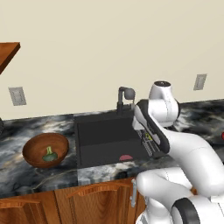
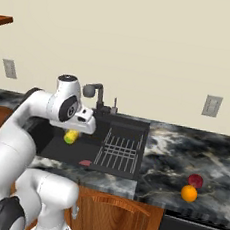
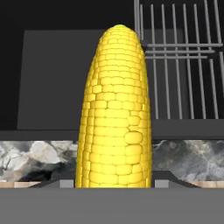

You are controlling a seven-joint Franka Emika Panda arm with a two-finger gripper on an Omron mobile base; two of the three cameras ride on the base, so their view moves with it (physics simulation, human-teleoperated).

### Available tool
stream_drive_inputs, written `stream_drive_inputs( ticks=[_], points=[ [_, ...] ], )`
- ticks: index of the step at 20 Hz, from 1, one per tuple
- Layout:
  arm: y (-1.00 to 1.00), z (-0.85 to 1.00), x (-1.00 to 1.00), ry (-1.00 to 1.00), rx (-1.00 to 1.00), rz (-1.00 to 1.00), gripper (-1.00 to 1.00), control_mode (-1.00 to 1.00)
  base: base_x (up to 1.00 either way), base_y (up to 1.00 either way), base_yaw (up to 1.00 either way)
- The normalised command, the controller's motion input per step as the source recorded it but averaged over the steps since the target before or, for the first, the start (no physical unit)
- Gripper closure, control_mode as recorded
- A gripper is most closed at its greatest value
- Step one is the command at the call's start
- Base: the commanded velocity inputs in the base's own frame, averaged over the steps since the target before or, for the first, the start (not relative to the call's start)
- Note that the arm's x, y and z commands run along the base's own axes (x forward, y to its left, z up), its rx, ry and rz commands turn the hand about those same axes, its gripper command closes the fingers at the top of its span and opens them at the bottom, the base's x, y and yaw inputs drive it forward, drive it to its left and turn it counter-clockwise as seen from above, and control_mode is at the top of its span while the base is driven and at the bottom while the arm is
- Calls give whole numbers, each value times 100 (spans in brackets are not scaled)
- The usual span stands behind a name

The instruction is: There is a mixed pile of frozen fruits and vegetables on the counter. Locate all the frozen vegetables and place the items in a bowl on the counter. Take all the frozen fruits and defrost them in a running sink.

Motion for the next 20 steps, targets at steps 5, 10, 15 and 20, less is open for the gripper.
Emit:
stream_drive_inputs(
  ticks=[5,10,15,20],
  points=[
    [79,10,1,2,1,0,100,-100,0,0,0],
    [82,3,1,1,0,0,100,-100,0,0,0],
    [82,-1,9,1,0,0,100,-100,0,0,0],
    [75,-1,13,2,0,0,100,-100,0,0,0]
  ],
)
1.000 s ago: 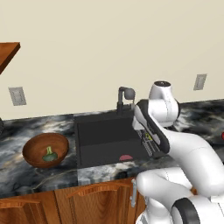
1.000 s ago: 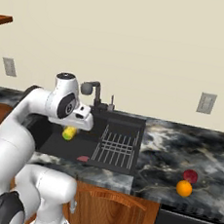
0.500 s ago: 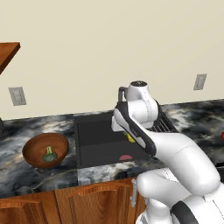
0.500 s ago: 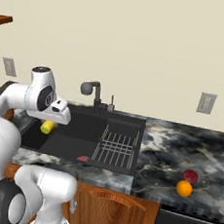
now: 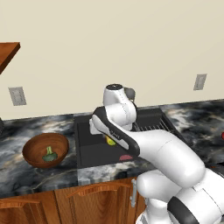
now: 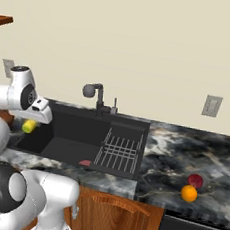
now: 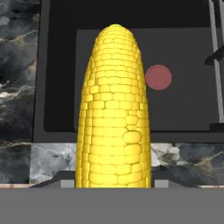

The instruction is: There is a mixed pile of frozen fruits and vegetables on the counter. Locate all the frozen vegetables and place the items in a bowl on the counter. Take all the frozen fruits and defrost them in a running sink.

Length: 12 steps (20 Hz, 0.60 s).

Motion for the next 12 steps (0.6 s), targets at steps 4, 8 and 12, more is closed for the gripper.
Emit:
stream_drive_inputs(
  ticks=[4,8,12],
  points=[
    [48,4,14,0,14,-1,100,-100,0,0,0],
    [53,0,1,0,17,0,100,-100,0,0,0],
    [68,0,1,-1,8,0,100,-100,0,0,0]
  ],
)
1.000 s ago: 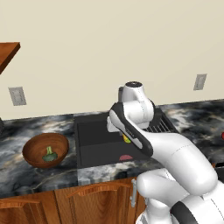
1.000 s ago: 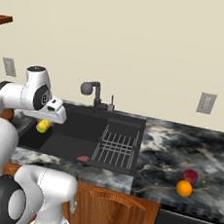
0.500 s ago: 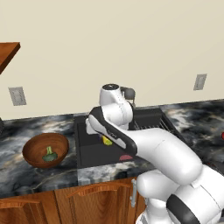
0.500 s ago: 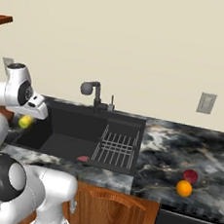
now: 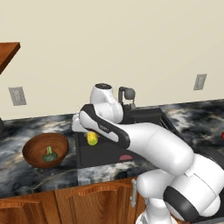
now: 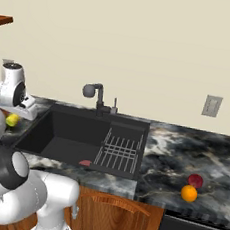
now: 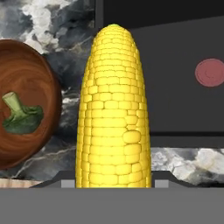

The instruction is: There is a mixed pile of frozen fruits and vegetables on the counter. Locate all the frozen vegetables and place the items in a bowl on the counter. Take all the frozen fruits and defrost them in a running sink.

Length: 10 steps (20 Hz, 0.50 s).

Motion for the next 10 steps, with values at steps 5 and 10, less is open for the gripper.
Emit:
stream_drive_inputs(
  ticks=[5,10],
  points=[
    [60,14,1,-2,2,0,100,-100,0,0,0],
    [62,-3,20,-1,-1,0,100,-100,0,0,0]
  ],
)
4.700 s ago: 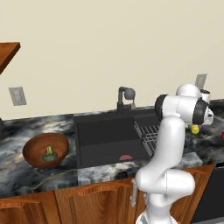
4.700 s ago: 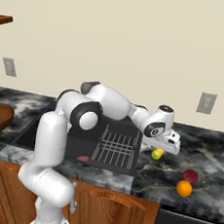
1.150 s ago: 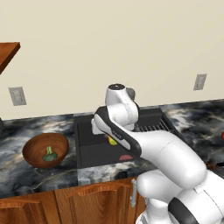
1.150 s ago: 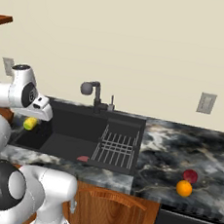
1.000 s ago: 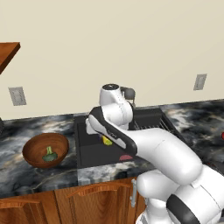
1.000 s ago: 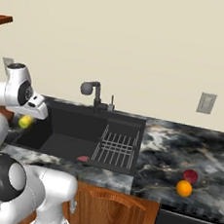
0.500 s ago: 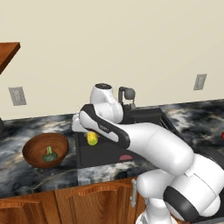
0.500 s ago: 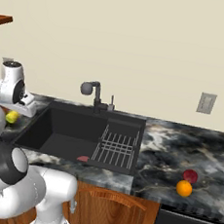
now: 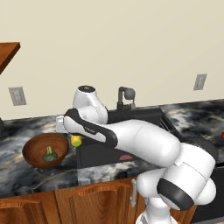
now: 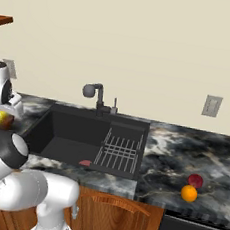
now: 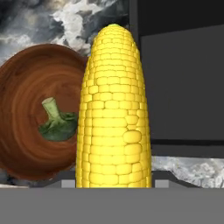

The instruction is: There is a mixed pile of frozen fruits and vegetables on the counter. Locate all the frozen vegetables and place the items in a bowl on the counter. Take all the frozen fruits and defrost them in a running sink.

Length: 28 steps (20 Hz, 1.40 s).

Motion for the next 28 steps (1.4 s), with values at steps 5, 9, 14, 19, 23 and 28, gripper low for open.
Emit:
stream_drive_inputs(
  ticks=[5,9,14,19,23,28],
  points=[
    [62,-16,38,-3,-10,0,100,-100,0,0,0],
    [41,7,39,1,-2,-3,100,-100,0,0,0],
    [35,-8,15,8,-2,-1,100,-100,0,0,0],
    [29,-26,-4,4,-5,-1,100,-100,0,0,0],
    [0,-37,-14,0,0,-3,100,-100,0,0,0],
    [-8,-31,-5,1,0,0,100,-100,0,0,0]
  ],
)
